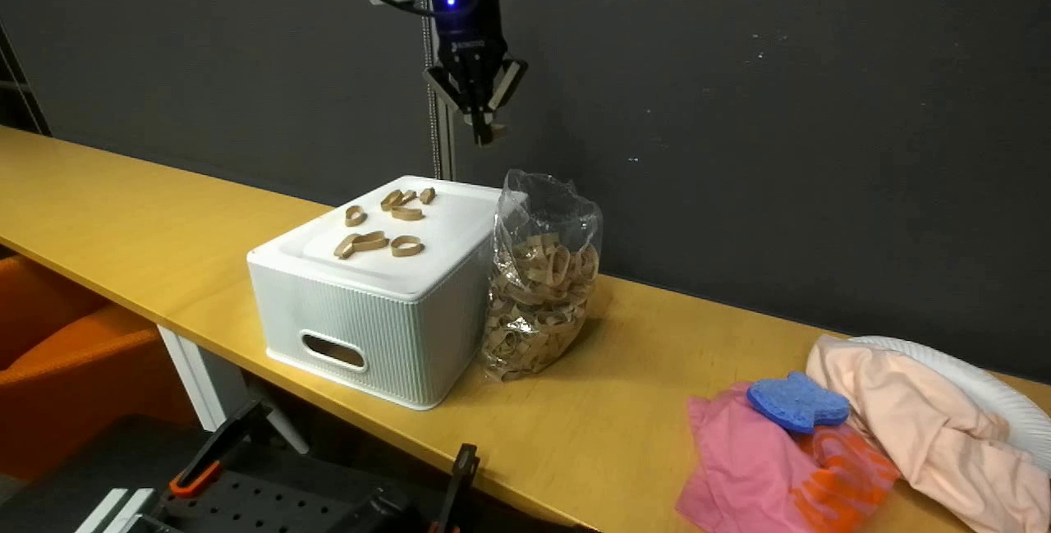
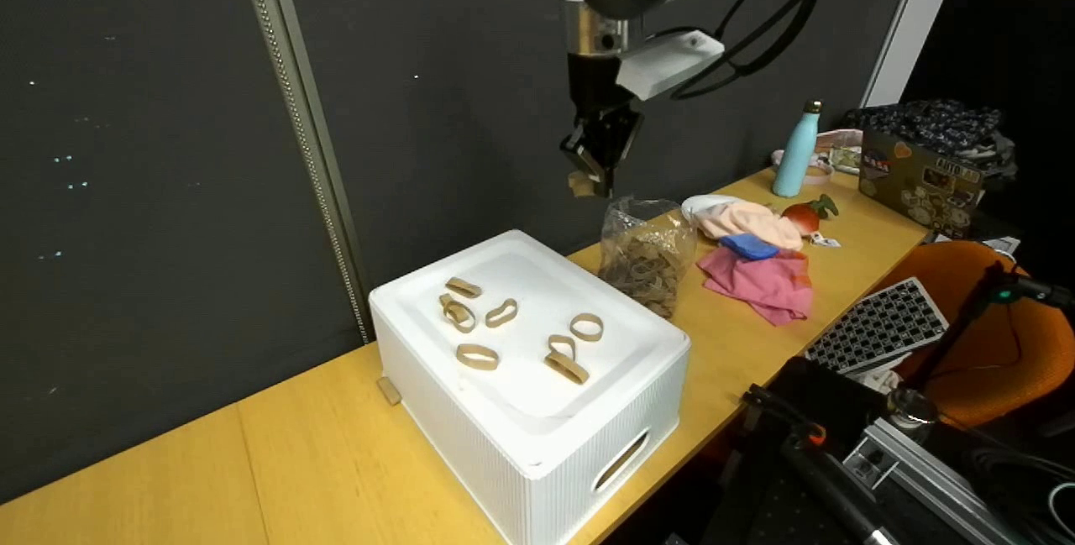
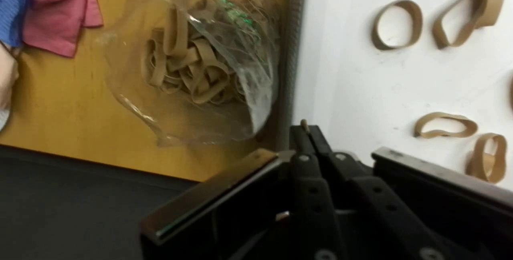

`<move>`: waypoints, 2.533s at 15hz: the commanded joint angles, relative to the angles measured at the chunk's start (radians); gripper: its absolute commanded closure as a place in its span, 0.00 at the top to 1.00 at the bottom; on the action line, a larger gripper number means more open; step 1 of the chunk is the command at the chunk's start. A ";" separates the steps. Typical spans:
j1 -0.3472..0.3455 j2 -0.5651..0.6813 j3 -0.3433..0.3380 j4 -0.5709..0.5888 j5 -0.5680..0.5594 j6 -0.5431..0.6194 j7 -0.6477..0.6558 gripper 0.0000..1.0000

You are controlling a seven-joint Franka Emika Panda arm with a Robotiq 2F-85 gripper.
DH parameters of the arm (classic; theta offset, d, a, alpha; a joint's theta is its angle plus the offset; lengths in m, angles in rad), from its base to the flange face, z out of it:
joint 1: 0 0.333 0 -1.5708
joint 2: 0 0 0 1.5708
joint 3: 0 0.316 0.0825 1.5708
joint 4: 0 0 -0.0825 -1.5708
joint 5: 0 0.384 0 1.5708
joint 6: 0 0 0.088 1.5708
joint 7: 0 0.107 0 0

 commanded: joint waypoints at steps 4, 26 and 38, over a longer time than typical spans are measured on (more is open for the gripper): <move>-0.071 -0.098 -0.041 -0.172 -0.006 0.028 0.013 0.01; -0.100 -0.043 -0.062 -0.209 -0.010 0.188 0.002 0.63; 0.028 0.034 0.064 -0.014 0.004 0.175 -0.005 1.00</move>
